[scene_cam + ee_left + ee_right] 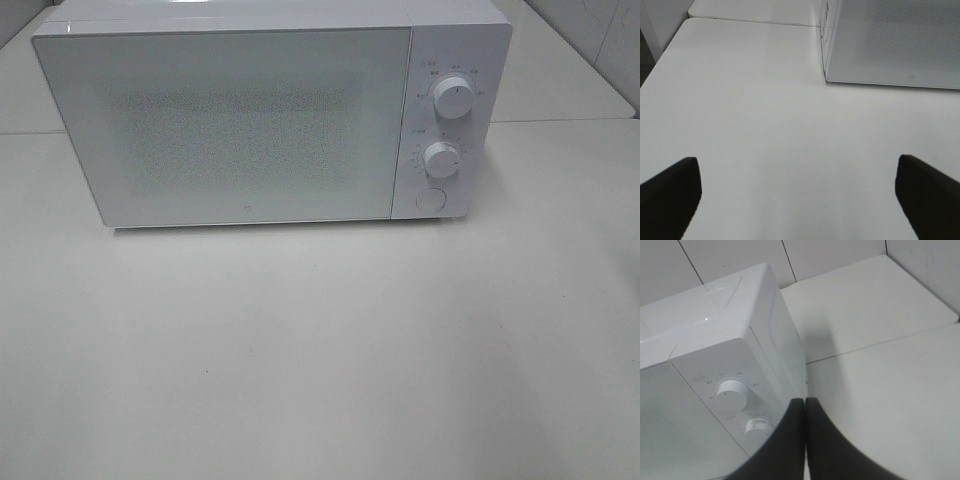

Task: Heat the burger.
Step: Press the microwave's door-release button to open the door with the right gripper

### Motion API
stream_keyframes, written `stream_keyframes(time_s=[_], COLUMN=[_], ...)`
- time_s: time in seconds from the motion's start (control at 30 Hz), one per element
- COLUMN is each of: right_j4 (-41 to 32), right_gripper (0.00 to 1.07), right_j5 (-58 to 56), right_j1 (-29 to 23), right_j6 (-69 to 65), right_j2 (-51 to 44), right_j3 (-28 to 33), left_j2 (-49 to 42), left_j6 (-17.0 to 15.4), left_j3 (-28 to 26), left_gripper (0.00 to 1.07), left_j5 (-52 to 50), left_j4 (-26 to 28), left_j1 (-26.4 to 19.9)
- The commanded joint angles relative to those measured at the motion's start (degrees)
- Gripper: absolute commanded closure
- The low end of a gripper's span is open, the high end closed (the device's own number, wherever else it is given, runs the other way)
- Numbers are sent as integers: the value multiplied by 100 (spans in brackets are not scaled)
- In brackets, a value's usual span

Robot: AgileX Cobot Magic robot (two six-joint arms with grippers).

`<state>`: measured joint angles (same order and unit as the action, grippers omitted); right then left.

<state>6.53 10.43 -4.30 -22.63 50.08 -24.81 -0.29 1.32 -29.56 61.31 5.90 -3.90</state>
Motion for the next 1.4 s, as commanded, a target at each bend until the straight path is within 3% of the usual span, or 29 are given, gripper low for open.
stream_keyframes(time_s=[0.03, 0.23, 0.53, 0.73, 1.03, 1.4], right_j4=[6, 29, 17, -206, -1536, -1805], right_gripper=[107, 107, 107, 107, 107, 107], right_j5=[435, 602, 1427, 2103, 3535, 4160], right_j1=[17, 17, -69, -590, -1684, -1914], right_j6=[-888, -2664, -3890, -4274, -4418, -5185], right_j2=[355, 1117, 1977, 2744, 4240, 5048], right_j3=[103, 172, 178, 178, 178, 166], left_j2=[-74, -74, -74, -74, -74, -69], left_j6=[-17, -17, -17, -17, -17, -17], left_j3=[0, 0, 0, 0, 0, 0], left_gripper=[9, 9, 9, 9, 9, 9], left_j5=[-6, -6, -6, -6, -6, -6], left_j4=[11, 11, 11, 11, 11, 11], left_j1=[-11, -11, -11, -11, -11, -11])
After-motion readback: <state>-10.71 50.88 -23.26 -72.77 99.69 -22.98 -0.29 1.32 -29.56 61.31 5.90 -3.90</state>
